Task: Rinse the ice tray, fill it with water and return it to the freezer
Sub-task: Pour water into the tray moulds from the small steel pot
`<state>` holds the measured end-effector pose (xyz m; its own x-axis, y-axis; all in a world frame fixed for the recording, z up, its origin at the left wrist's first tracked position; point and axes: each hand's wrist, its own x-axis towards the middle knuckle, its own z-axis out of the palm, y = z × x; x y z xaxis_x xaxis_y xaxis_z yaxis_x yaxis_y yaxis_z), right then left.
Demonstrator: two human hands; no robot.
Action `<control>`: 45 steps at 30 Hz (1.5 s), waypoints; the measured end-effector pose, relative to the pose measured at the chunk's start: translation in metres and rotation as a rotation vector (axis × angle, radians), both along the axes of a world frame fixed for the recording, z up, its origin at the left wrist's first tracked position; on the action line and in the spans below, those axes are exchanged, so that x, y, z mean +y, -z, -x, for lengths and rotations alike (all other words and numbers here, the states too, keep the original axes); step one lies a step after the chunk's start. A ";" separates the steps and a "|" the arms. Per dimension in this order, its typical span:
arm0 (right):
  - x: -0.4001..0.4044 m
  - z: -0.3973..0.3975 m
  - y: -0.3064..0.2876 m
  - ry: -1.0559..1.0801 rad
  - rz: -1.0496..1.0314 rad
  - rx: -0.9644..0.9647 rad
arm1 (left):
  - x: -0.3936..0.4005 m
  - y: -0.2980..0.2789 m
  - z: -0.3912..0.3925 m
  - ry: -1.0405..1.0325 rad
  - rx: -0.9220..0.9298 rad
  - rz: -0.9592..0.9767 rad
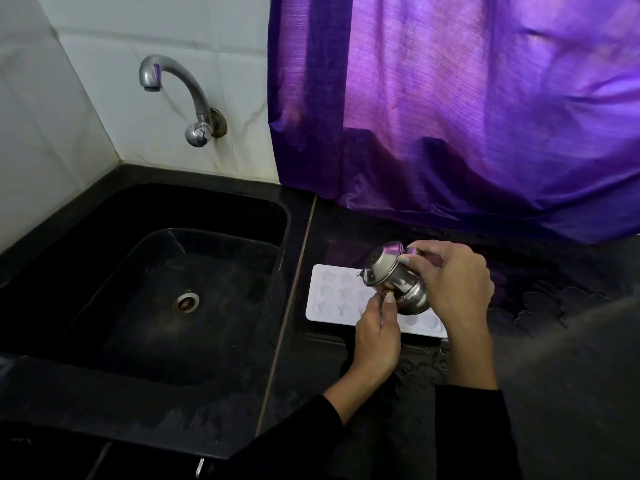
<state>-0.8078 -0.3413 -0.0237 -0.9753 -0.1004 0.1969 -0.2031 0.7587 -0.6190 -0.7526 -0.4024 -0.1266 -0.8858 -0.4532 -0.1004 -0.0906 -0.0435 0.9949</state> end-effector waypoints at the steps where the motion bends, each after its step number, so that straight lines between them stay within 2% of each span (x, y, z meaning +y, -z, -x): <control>1: 0.000 0.000 0.000 0.001 -0.002 0.000 | 0.000 0.000 0.000 0.000 -0.005 -0.001; 14: 0.002 0.000 0.003 0.007 0.008 0.008 | 0.001 -0.002 0.000 0.003 -0.014 0.001; 20: 0.004 -0.003 0.000 0.017 0.099 -0.014 | 0.002 -0.005 -0.002 -0.003 -0.004 0.042; 29: 0.002 -0.006 -0.005 0.033 0.213 -0.019 | 0.002 -0.011 -0.004 -0.025 0.032 -0.009; 45: -0.022 -0.008 -0.004 -0.095 0.036 -0.010 | -0.012 0.000 -0.005 -0.094 -0.003 -0.035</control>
